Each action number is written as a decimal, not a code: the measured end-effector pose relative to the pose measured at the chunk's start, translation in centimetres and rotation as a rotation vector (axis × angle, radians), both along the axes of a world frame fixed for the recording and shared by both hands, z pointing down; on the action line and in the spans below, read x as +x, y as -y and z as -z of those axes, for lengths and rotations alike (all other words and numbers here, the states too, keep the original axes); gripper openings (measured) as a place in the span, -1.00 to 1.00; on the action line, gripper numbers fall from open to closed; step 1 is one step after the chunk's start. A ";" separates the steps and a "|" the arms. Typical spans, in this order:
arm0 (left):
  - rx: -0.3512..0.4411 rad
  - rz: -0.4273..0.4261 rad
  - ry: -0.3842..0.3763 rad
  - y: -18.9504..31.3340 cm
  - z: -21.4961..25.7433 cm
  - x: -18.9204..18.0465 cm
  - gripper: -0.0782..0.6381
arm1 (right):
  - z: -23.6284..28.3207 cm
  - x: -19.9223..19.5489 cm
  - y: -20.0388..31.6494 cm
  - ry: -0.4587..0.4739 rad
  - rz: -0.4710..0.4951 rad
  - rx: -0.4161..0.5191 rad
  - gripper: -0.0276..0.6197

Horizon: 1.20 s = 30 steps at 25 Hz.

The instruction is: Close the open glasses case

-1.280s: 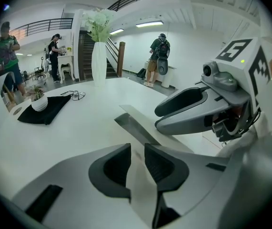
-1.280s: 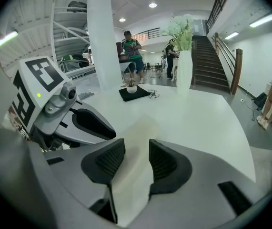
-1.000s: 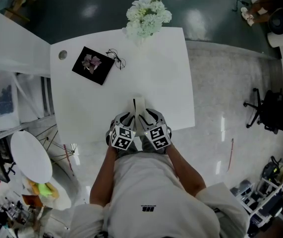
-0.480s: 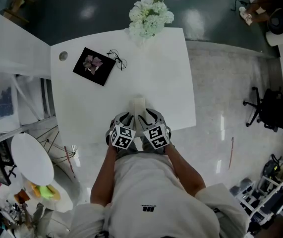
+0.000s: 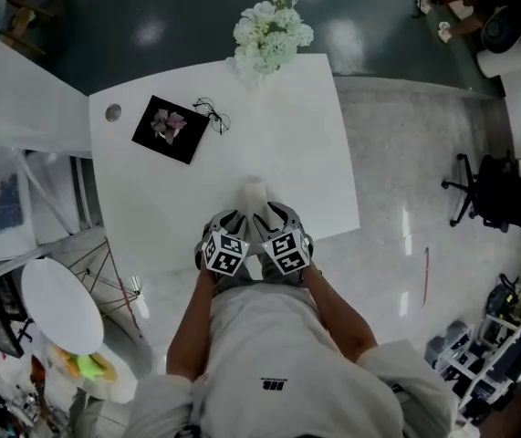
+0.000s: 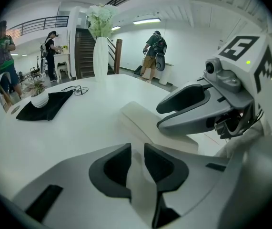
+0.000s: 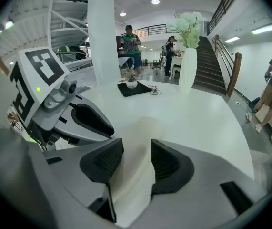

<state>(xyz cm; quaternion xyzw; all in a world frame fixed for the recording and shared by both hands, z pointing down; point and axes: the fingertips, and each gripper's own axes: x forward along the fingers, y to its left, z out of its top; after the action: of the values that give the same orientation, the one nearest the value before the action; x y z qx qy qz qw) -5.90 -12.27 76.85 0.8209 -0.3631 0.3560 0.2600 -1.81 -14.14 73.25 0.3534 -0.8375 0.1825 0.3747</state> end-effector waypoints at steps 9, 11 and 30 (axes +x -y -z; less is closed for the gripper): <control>0.061 0.014 -0.055 0.1 1.7 -1.6 -0.51 | 0.9 0.2 -0.1 -0.025 -0.060 0.046 -0.33; 0.086 0.016 -0.065 0.2 2.5 -2.0 -0.51 | 1.6 0.3 -0.3 -0.022 -0.079 0.059 -0.33; 0.353 0.106 -0.090 1.4 13.7 -4.2 -0.51 | 12.5 1.7 -0.4 0.098 -0.176 0.245 -0.33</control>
<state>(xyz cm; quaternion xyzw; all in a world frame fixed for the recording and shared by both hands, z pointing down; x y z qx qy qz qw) -10.12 -13.65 63.13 0.8486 -0.4507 0.2355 0.1460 -0.10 -13.71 60.72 0.4594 -0.8365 0.1280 0.2701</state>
